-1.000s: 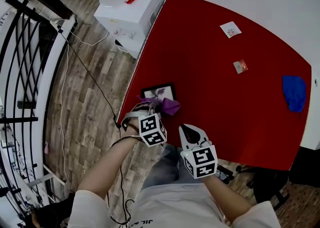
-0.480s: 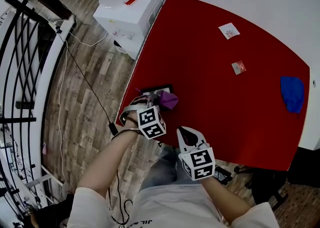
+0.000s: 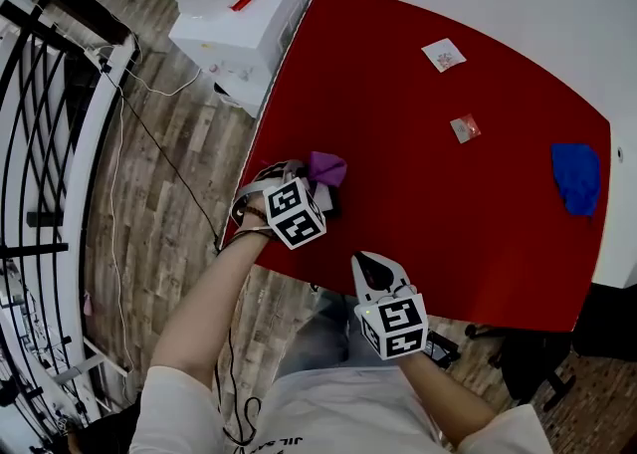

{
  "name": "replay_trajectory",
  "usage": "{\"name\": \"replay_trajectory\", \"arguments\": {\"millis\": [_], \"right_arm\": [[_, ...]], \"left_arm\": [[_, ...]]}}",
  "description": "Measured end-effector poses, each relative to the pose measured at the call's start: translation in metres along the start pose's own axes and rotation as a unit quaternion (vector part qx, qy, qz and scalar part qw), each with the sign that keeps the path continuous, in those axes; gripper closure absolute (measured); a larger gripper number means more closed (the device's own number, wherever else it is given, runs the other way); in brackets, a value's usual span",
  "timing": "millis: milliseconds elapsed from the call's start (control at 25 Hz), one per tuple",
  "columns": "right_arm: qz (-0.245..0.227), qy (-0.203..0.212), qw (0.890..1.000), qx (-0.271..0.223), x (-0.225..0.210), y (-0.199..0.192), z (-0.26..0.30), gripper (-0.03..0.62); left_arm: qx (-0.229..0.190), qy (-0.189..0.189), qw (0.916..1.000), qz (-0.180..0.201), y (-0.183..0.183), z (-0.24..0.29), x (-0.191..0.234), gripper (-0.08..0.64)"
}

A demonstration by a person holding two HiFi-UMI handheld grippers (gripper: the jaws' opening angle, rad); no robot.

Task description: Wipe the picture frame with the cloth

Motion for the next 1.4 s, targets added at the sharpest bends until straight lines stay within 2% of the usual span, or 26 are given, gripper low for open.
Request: {"name": "replay_trajectory", "arguments": {"millis": [280, 480, 600, 720, 1120, 1240, 1400], "right_arm": [[0.001, 0.005, 1.0, -0.005, 0.004, 0.001, 0.002, 0.589], [-0.002, 0.011, 1.0, -0.006, 0.009, 0.002, 0.003, 0.589], [-0.003, 0.012, 1.0, -0.009, 0.011, 0.003, 0.002, 0.589], [-0.002, 0.01, 1.0, -0.009, 0.01, 0.003, 0.0, 0.589], [0.008, -0.008, 1.0, -0.001, -0.005, -0.005, -0.009, 0.589], [0.012, -0.011, 1.0, 0.001, -0.009, -0.007, -0.01, 0.589], [0.012, -0.01, 1.0, 0.001, -0.013, -0.007, -0.009, 0.589]], "left_arm": [[0.019, -0.039, 0.9979, 0.048, -0.017, -0.004, -0.064, 0.503], [0.031, -0.046, 0.9962, 0.067, -0.029, -0.008, -0.083, 0.503], [0.034, -0.041, 0.9963, 0.067, -0.03, -0.009, -0.081, 0.503], [0.019, -0.035, 0.9974, 0.06, -0.021, -0.01, -0.072, 0.503], [0.008, 0.001, 0.9994, 0.033, 0.028, 0.009, 0.007, 0.503], [0.014, -0.006, 0.9993, 0.035, 0.03, 0.014, 0.009, 0.503], [0.014, -0.013, 0.9986, 0.05, 0.028, 0.016, -0.008, 0.503]]}}
Point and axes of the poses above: the fingertips, and each gripper's own axes: z forward along the fingers, x to its left, y out of its top, the point moved 5 cm from there along -z, backward along the fingers, and after that the axes turned 10 degrees about -z, right-handed, at the moved point
